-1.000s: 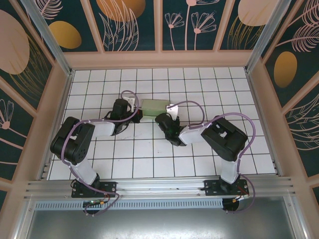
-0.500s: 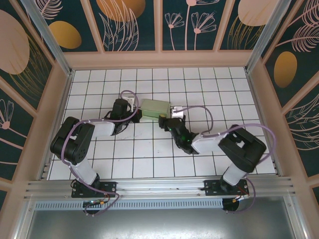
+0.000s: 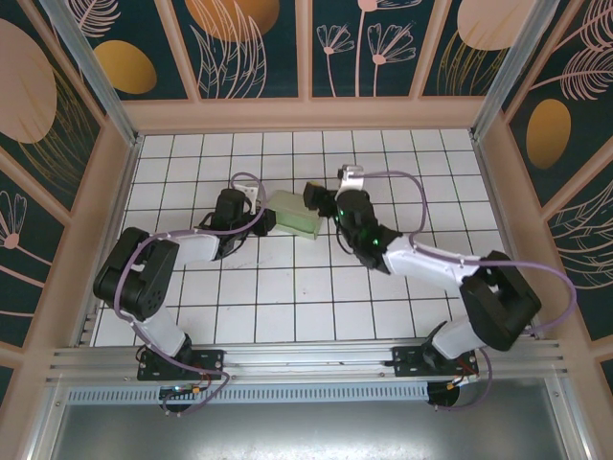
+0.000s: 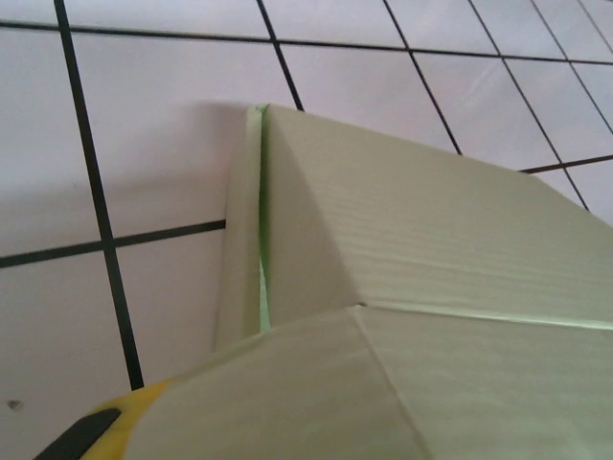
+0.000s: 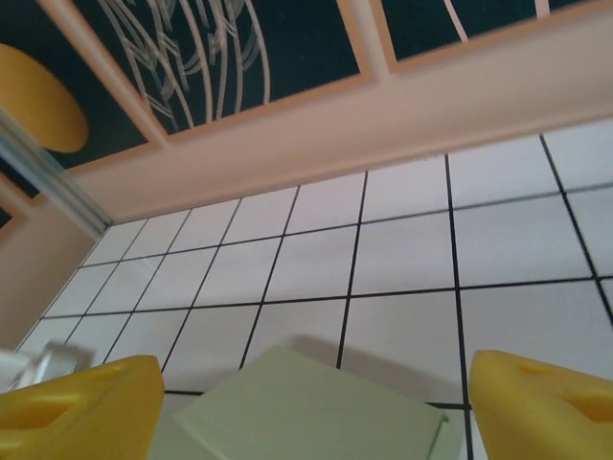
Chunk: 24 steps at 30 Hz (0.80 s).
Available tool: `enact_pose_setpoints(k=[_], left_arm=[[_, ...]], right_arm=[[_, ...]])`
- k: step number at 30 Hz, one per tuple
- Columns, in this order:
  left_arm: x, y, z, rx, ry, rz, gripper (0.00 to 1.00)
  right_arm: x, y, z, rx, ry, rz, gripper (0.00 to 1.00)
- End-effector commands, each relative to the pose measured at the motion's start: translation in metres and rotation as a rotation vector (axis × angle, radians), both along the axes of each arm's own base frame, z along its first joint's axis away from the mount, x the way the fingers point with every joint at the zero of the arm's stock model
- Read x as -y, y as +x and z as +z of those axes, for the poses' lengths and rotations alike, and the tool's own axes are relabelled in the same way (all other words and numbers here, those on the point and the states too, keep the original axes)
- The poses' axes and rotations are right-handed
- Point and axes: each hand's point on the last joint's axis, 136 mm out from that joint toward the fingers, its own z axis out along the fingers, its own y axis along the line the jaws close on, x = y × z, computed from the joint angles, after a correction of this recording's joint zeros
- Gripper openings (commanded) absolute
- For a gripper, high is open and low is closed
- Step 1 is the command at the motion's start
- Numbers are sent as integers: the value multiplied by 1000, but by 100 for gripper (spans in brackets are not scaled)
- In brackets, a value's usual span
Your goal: Fold the paper box
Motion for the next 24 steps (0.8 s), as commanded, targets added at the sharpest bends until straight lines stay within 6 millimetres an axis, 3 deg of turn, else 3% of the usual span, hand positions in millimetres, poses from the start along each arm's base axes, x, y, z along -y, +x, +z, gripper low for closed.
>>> enact_pose_setpoints(k=[1,7,11,12,15,16,17,21,24], left_arm=[[-1,-3,16,37,-8,-8,33],[-9,-17,19,52,0,-2,38],[-18,-41,27,107,-46,5,44],[-21,-48,30,132,-61,7,48],[-30,-65,51,219,-107,23,81],[-32,-69,59,242,-114,28,83],[-35,-70,69,268,-121,38,90],[-51,-59,96,301,-138,154,94],[-59,-36,103,256,-146,225,99]], right_arm=[[-7,8,-55,-240,12,11,84],[-20,19,-90,-347,-39,10,84],[-17,20,-107,-397,-14,6,84],[-17,20,-111,-412,-5,6,84],[-16,20,-121,-439,0,13,84],[-17,20,-123,-443,-2,16,84],[-17,19,-126,-449,-6,18,84],[-14,16,-141,-471,-31,16,84],[-11,12,-156,-489,-55,19,84]])
